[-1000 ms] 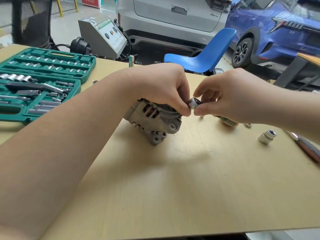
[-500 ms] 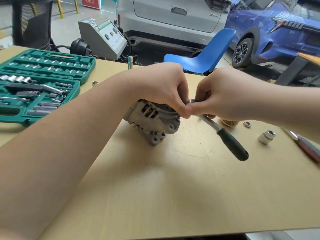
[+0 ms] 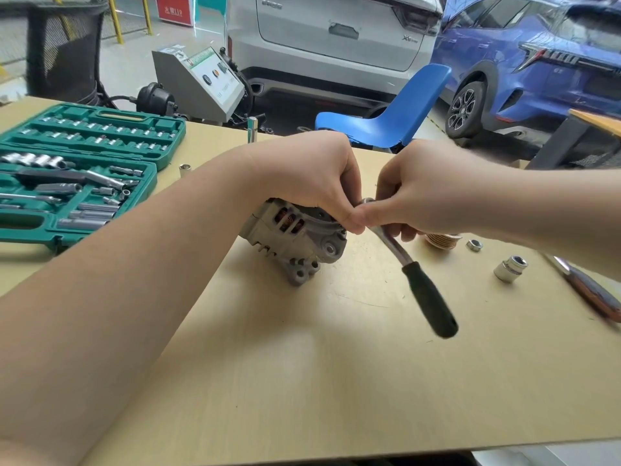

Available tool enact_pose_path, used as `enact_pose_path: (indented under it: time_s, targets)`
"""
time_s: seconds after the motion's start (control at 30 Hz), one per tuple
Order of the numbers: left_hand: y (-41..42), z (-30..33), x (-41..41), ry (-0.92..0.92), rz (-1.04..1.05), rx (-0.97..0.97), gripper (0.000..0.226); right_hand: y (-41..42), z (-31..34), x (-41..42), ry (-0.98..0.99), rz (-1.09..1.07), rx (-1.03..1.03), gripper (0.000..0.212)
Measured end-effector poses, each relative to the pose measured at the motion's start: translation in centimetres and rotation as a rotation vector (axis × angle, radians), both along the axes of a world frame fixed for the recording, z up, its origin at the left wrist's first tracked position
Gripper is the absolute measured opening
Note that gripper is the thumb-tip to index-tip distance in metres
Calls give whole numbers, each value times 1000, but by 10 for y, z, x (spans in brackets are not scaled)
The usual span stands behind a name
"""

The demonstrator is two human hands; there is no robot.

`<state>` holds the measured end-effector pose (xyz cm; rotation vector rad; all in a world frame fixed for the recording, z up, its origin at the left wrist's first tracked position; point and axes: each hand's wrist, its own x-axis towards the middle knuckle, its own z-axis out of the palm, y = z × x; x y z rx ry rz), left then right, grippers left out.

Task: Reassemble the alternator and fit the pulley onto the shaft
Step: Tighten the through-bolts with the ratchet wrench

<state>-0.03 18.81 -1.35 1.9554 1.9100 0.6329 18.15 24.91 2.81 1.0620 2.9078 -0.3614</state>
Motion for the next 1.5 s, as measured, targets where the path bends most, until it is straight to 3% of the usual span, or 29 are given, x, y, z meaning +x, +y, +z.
enact_pose_path:
  time_s: [0.07,0.2,0.27,0.33,0.4,0.5,0.57,0.73,0.8,0.87,0.93,0.97,1.17,1.23,1.33,1.4,1.43,1.5]
  targets:
    - [0,0,-1,-4,-8,-7,13,-2,1,0,10,26,34,40]
    - [-2,0,-1,-21,-22,-8,9,4,3,8,-102,501,518,18]
    - [-2,0,-1,-24,-29,-17,11,8,4,11,-151,632,608,16]
    - [-2,0,0,-22,-27,-5,11,7,4,10,-102,522,496,28]
    - [-1,0,1,-19,-13,4,11,2,3,6,-33,270,257,39]
    - [-1,0,1,-12,-6,1,14,-1,1,0,8,-10,-64,42]
    - [-1,0,1,-17,-25,6,12,1,2,1,-4,39,4,39]
    - [-1,-1,0,-17,-41,1,9,8,1,9,-113,549,506,15]
    - [-1,-1,0,-10,-36,8,9,6,1,8,-111,433,430,30]
    - [-1,-1,0,0,-21,10,11,2,2,3,-32,175,149,41]
    - [0,0,1,13,-16,-2,13,2,0,0,-15,5,-55,42]
    - [0,0,1,21,-19,-4,12,2,1,-1,-22,-3,-53,41]
    - [-3,1,-1,13,-30,-11,8,12,2,6,-237,621,652,18]
    - [-3,1,0,11,-27,-7,8,11,4,7,-180,558,556,25]
    - [-2,2,2,5,-11,-14,10,3,4,-1,-66,171,160,40]
    - [-1,2,3,14,-5,-24,12,-1,4,-5,-71,19,13,41]
    - [-1,2,2,22,-8,-24,12,-3,4,-6,-73,12,11,40]
    - [-2,1,1,28,-20,-17,10,-1,4,-4,-85,151,200,33]
